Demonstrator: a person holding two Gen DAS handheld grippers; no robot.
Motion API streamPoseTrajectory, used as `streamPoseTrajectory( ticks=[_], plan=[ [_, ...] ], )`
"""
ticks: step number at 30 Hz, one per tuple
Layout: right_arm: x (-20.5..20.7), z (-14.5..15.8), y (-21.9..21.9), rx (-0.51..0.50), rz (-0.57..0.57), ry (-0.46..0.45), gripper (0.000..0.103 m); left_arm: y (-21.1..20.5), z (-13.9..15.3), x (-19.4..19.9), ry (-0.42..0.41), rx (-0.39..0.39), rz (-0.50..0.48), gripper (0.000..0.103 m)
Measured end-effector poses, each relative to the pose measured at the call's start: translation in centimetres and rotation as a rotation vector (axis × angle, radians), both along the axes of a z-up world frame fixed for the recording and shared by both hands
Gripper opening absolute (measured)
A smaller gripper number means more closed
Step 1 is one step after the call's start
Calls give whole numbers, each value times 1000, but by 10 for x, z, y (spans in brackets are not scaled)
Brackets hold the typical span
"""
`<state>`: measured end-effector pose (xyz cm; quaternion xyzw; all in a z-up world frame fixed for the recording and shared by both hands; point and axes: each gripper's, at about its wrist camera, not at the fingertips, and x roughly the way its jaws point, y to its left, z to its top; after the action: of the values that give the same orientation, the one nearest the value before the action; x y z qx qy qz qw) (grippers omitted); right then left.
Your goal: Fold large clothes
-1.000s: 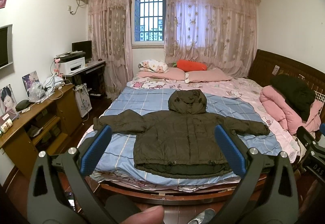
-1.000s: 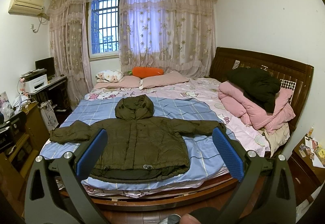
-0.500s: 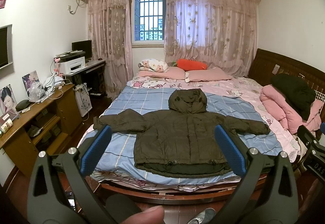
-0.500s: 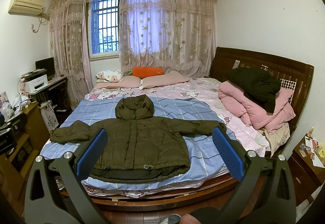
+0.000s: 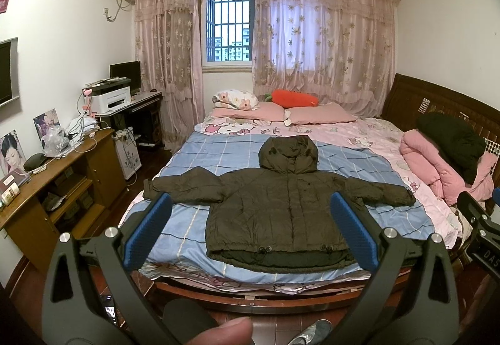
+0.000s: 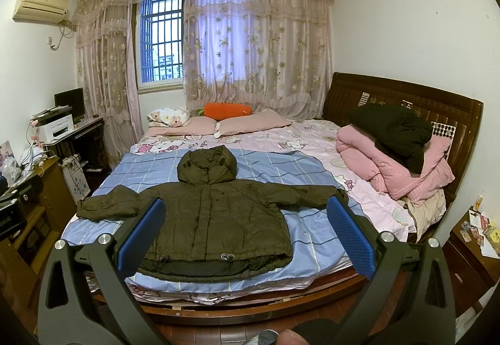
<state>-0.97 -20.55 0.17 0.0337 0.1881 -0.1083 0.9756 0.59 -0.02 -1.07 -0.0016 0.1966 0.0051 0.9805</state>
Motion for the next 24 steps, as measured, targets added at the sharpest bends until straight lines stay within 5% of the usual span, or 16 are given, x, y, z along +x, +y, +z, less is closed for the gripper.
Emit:
streamPoseTrajectory(
  ticks=[24],
  plan=[
    [0,-2,0,1,-2,-3,102,-1,-8,4,15,-3,-4,101]
  ],
)
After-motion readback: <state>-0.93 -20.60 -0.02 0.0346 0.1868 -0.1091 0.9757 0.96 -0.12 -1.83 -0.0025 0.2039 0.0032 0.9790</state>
